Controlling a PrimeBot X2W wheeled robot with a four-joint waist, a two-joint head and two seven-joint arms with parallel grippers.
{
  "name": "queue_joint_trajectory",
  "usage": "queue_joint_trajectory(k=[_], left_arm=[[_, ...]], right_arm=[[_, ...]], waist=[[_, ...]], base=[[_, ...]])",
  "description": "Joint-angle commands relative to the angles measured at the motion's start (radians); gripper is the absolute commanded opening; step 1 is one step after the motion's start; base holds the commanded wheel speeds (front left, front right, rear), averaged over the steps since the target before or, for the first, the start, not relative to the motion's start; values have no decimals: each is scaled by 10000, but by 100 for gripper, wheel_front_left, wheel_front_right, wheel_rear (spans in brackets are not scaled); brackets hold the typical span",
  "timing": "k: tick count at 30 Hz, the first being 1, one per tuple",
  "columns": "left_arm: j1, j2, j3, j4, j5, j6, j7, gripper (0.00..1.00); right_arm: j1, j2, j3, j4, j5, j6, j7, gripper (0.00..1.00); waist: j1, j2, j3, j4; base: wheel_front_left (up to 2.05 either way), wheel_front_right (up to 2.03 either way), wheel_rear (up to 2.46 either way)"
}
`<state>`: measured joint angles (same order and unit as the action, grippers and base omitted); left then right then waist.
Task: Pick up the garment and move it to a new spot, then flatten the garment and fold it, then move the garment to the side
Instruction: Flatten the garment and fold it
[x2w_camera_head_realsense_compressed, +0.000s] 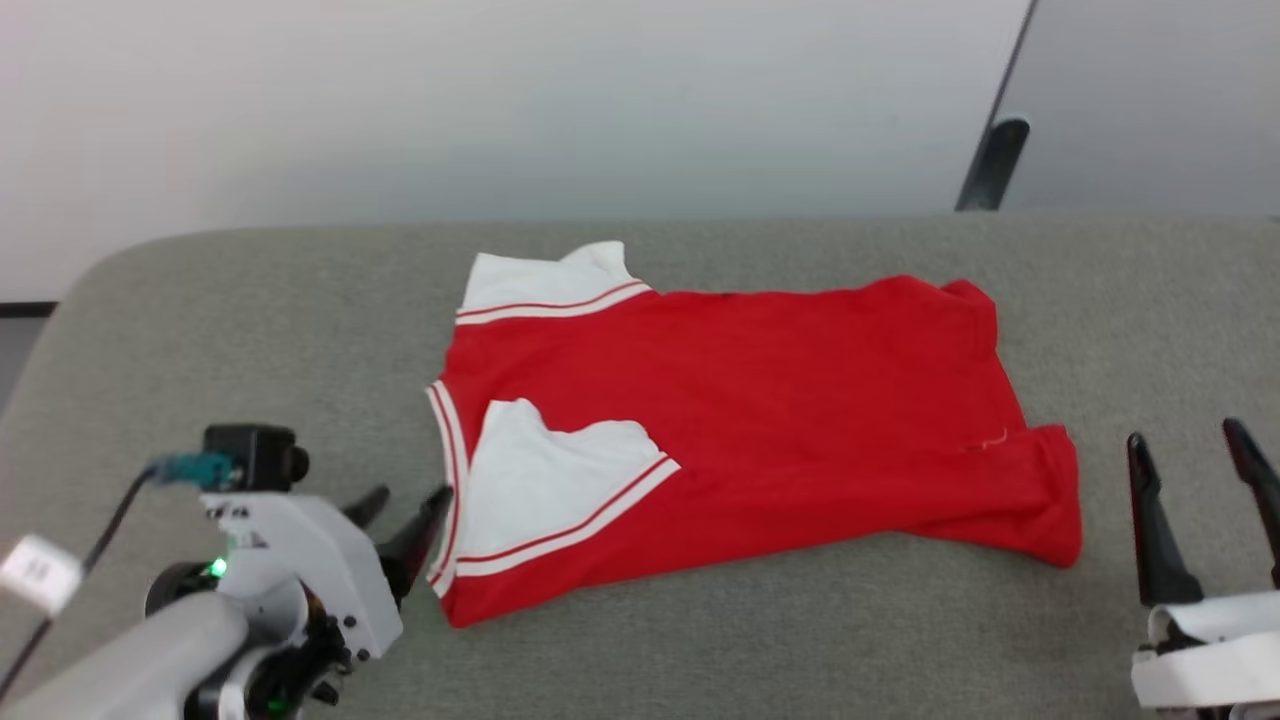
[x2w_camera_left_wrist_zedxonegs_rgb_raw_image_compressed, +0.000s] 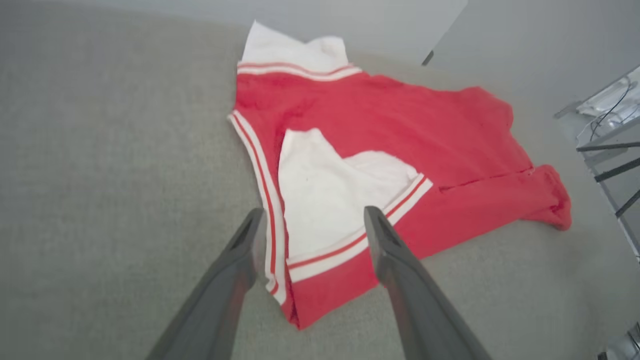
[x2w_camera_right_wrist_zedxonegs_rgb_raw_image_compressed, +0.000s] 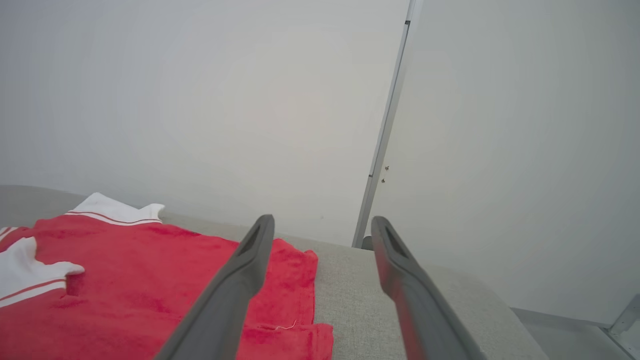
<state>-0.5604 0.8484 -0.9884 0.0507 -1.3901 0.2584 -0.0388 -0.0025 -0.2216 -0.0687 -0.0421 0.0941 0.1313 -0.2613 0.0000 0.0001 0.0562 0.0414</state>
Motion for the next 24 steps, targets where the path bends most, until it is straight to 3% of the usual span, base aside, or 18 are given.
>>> queue_joint_trajectory(k=[1, 2, 6, 10, 24], left_arm=[[-383, -8, -77, 113, -496, 13, 1017, 100], [-383, -8, -77, 113, -496, 13, 1017, 100], [-1044, -68, -282, 592, -1351, 401, 3183, 100], [-1749, -122, -722, 1119, -1354, 792, 4776, 100], [-1920, -813, -1675, 3469, -1647, 1139, 6990, 100]], right_arm=[[-226, 11, -91, -121, 14, -11, -46, 100], [-226, 11, -91, -121, 14, -11, -46, 100], [-457, 43, -121, -105, 85, -11, -47, 100], [-619, 86, -138, -1, 132, -11, -46, 100], [-751, 134, -119, 340, 446, -11, -16, 100]], waist=[[0, -1, 436, -403], [0, -1, 436, -403], [0, -1, 732, -660], [0, -1, 957, -882], [0, -1, 1270, -1161]], base=[[0, 0, 0], [0, 0, 0], [0, 0, 0], [0, 0, 0], [0, 0, 0]])
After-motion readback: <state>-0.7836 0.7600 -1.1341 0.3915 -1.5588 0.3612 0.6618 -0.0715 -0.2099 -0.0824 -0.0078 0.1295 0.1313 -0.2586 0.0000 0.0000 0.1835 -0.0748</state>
